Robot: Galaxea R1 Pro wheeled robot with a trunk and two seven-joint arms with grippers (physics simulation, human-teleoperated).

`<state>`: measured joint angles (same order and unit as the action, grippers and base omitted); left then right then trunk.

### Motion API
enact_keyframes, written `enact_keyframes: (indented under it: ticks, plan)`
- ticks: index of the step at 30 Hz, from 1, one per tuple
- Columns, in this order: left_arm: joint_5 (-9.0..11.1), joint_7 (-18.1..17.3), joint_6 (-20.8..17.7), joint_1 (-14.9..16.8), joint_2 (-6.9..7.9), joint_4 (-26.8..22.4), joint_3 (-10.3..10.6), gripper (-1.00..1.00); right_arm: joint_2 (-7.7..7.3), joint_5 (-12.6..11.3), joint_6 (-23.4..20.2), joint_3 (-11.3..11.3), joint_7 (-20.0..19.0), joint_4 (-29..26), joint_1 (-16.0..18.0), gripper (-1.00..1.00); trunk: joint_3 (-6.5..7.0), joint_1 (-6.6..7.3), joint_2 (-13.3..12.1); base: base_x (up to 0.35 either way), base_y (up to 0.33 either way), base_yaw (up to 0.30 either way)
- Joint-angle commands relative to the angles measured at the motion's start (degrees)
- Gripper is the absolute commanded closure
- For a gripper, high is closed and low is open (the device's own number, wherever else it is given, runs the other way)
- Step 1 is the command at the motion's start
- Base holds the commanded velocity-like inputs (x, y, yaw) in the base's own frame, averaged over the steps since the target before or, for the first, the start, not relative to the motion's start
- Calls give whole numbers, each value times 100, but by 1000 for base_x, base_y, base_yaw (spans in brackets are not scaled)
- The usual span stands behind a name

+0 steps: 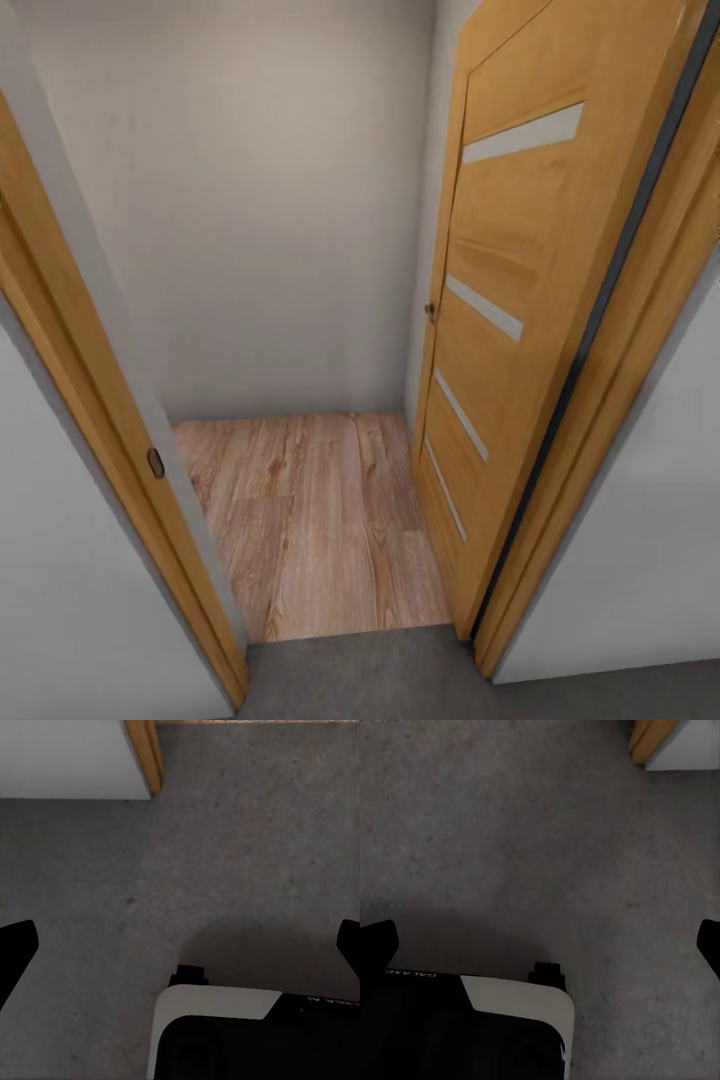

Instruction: Move the two storage containers from the living room to the garage. In the garage, place one container on the floor and stack the other container on top of it (either order is fine).

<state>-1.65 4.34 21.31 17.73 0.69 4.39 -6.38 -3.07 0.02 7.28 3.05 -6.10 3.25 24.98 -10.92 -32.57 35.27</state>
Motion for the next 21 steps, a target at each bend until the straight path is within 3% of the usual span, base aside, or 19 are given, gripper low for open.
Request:
enact_keyframes:
  ticks: [1,21]
  plan:
    - [-20,7,45,11,1,27,-39,-100,-1,-1,45,29,-14,27,13,-100,0,-2,8,0,0,0]
    - [-20,15,57,11,-16,27,-39,-100,-1,-2,45,28,-14,27,12,-100,113,-2,8,0,0,0]
